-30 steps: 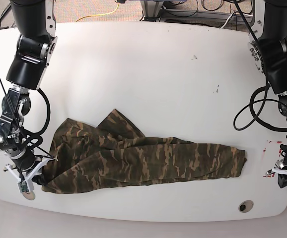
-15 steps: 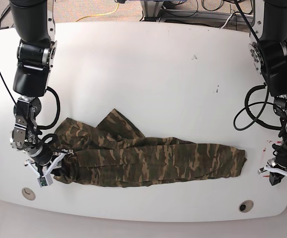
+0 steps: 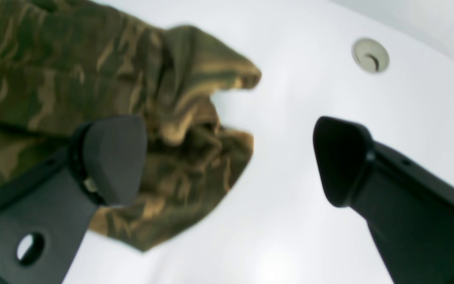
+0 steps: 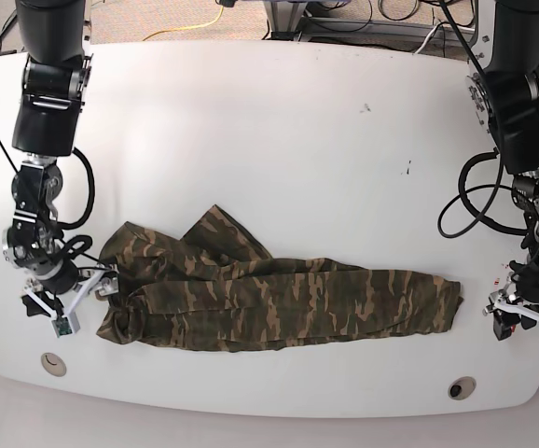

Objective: Layout the t-shirt on the table in an organized manner, then fold the t-shirt properly
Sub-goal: 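Lift both grippers away from the laid-out shirt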

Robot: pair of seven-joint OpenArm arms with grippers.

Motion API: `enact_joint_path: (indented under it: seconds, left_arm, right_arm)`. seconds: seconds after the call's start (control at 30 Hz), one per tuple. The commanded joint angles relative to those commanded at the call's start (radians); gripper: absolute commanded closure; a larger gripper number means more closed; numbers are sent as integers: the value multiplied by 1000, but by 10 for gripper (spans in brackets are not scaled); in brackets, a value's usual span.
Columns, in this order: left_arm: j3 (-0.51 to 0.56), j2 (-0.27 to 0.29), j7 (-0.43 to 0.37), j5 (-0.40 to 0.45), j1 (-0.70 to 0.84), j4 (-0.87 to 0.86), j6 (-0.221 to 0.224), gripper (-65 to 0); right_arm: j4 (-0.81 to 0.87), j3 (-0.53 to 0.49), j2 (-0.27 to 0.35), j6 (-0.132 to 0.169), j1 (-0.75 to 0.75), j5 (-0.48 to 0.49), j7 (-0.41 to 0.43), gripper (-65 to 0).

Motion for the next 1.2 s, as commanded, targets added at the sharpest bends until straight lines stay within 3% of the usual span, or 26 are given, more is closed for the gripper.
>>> enact_joint_path:
  seconds: [0.1,0.2,0.43,0.67,0.77,0.97,1.2]
  left_arm:
    - [-18,-12,2,0,34,57,0,-451]
    - [-28,-14,3,0,71,109,0,-447]
    - [-32,-15,15,0,120,150,0,-446]
    - [-34,-15,28,-2,149,153,0,-446]
    - [-34,-15,28,-2,153,153,0,-446]
    - [-35,-18,28,-2,153,166,0,-446]
    - [-35,-18,29,-2,173,212,0,-446]
  right_arm:
    - [63,63,-34,14,-52,0,-58,-650]
    - [100,143,-78,68,-107,0,-104,-650]
    - [95,256,-169,126,-158,-2,-152,-650]
    - [35,269,-207,157,-166,-2,-155,-650]
    - [-15,269,-207,157,-157,0,-147,-650]
    - [-112,269,-207,181,-137,0,-97,-650]
    - [-195,269,-207,184,-109,0,-54,-650]
